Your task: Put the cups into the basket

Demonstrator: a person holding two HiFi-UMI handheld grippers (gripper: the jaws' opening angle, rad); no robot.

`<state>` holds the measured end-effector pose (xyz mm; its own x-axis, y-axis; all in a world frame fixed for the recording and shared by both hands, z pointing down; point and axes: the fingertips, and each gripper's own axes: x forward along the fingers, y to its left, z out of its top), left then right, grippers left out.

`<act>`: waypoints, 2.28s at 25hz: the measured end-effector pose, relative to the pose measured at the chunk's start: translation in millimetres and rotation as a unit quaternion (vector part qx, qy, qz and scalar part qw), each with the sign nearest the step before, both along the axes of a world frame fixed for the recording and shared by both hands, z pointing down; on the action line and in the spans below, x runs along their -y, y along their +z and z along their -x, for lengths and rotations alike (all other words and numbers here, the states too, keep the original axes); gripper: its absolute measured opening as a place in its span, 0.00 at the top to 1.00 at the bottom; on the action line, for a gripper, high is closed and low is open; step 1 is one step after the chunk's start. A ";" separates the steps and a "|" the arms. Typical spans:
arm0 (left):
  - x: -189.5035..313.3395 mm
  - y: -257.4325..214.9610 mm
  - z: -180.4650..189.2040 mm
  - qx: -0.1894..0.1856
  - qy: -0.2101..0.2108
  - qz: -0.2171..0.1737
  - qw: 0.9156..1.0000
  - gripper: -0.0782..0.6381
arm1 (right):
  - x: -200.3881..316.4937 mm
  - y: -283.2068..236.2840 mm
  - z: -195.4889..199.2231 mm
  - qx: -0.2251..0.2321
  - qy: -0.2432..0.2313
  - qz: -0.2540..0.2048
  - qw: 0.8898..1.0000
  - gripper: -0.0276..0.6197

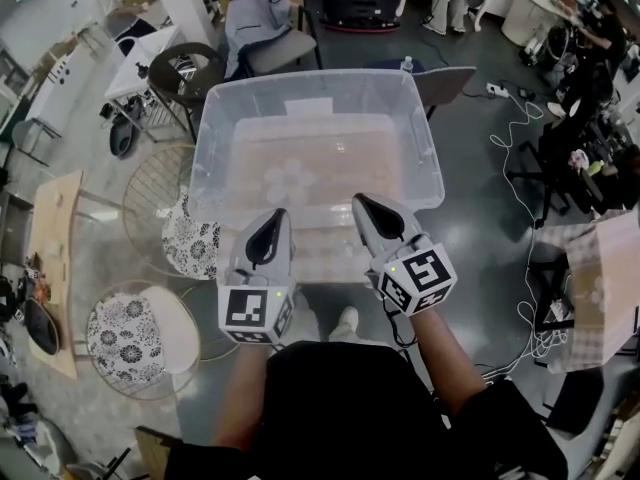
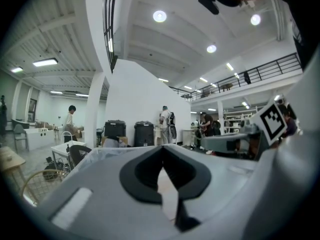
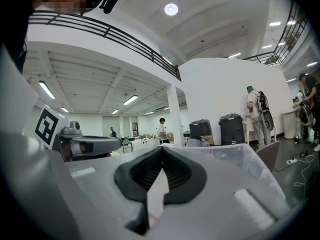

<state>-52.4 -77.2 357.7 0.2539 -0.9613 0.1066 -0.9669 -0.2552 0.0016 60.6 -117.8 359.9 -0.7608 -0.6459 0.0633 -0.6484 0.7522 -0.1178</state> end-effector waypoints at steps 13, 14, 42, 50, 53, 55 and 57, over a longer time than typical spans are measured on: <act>39.3 6.4 25.1 -0.010 0.041 0.006 0.999 0.88 | -3.5 50.9 19.5 -0.054 -0.007 0.007 0.998 0.95; 41.9 8.6 26.1 -0.012 0.045 0.008 0.999 0.88 | -4.7 57.9 18.9 -0.064 -0.007 0.011 0.998 0.95; 77.9 28.9 56.7 -0.007 0.082 0.034 0.996 0.88 | -39.9 371.4 21.5 -0.498 -0.113 0.207 0.835 0.70; 75.7 32.1 57.6 0.000 0.085 0.037 0.996 0.88 | -38.2 399.5 21.3 -0.582 -0.126 0.183 0.782 0.70; 74.3 32.6 55.5 0.001 0.088 0.037 0.995 0.88 | -34.4 405.2 17.4 -0.613 -0.123 0.163 0.763 0.77; 72.7 32.4 54.5 0.001 0.088 0.037 0.995 0.88 | -35.8 407.7 16.1 -0.628 -0.130 0.156 0.751 0.77; 71.4 32.3 53.5 -0.002 0.088 0.038 0.995 0.88 | -38.9 408.3 16.7 -0.636 -0.141 0.151 0.743 0.79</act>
